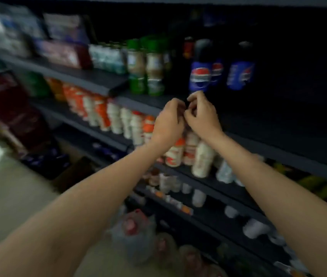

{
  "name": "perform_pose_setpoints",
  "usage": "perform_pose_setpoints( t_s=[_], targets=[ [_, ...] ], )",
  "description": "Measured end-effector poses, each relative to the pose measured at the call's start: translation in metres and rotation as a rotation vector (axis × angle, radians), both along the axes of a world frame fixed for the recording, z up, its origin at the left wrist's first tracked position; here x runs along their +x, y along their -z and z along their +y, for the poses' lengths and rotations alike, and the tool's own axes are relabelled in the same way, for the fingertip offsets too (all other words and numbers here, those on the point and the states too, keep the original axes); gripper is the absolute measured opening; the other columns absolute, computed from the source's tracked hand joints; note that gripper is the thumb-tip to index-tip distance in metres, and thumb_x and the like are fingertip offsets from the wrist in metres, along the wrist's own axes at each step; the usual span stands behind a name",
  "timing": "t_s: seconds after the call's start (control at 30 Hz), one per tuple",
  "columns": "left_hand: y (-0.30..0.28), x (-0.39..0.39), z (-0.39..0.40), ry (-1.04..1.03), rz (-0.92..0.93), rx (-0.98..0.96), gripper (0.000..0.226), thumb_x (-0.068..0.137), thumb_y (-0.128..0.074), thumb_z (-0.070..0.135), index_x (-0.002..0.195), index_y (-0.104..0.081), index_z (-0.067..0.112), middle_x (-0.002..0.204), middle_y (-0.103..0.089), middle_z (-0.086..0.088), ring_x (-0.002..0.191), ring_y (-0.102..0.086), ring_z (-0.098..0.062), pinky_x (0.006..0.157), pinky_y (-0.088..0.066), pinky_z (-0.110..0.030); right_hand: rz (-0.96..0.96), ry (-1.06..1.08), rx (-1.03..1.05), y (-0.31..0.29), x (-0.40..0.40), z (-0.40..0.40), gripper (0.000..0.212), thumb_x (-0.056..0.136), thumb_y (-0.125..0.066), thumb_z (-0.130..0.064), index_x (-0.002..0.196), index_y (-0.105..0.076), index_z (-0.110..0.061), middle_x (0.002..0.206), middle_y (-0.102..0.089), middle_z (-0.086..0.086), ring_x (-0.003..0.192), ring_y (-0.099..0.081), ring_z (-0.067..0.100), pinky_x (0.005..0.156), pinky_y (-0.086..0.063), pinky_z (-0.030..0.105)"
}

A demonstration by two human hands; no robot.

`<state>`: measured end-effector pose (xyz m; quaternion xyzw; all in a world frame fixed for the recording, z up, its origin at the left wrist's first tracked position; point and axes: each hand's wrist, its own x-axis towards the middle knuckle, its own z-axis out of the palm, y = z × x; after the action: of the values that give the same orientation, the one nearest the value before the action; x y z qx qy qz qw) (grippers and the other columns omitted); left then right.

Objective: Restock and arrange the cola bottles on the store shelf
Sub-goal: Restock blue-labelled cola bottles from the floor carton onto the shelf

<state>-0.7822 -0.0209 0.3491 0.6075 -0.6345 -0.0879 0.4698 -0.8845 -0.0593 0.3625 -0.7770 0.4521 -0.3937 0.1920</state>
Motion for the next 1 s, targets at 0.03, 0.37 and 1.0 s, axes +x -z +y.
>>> perform_pose_setpoints(
  t_s=[0.03, 0.37, 1.0],
  targets=[
    [0.007, 0.041, 0.015, -0.048, 0.006, 0.017, 0.025, 0.086, -0.047, 0.002, 0.11, -0.053, 0.004, 0.104, -0.063, -0.011, 0.092, -0.059, -0.024, 0.072, -0.042, -0.026, 0.096, -0.097, 0.064, 0.006, 0.039, 0.005, 0.024, 0.085, -0.055, -0.008, 0.108, -0.054, -0.003, 0.099, -0.063, 0.014, 0.091, -0.06, 0.029, 0.078, -0.044, 0.036],
    [0.068, 0.41, 0.12, -0.409, -0.005, 0.796, 0.042, 0.092, -0.048, 0.019, 0.13, -0.035, 0.005, 0.123, -0.054, -0.016, 0.106, -0.055, -0.031, 0.078, -0.045, -0.037, 0.749, -0.614, 0.368, 0.065, 0.379, 0.046, 0.015, 0.092, -0.051, -0.02, 0.102, -0.058, -0.012, 0.103, -0.067, 0.012, 0.084, -0.067, 0.026, 0.071, -0.053, 0.034],
    [0.24, 0.803, 0.001, -0.596, 0.03, 1.008, 0.037, 0.088, -0.049, 0.008, 0.123, -0.043, -0.002, 0.117, -0.058, -0.025, 0.108, -0.055, -0.041, 0.092, -0.045, -0.047, 0.857, -0.548, 0.729, 0.276, 0.743, -0.106, 0.031, 0.092, -0.051, -0.019, 0.119, -0.051, -0.006, 0.125, -0.054, 0.013, 0.113, -0.053, 0.028, 0.086, -0.044, 0.03]
  ],
)
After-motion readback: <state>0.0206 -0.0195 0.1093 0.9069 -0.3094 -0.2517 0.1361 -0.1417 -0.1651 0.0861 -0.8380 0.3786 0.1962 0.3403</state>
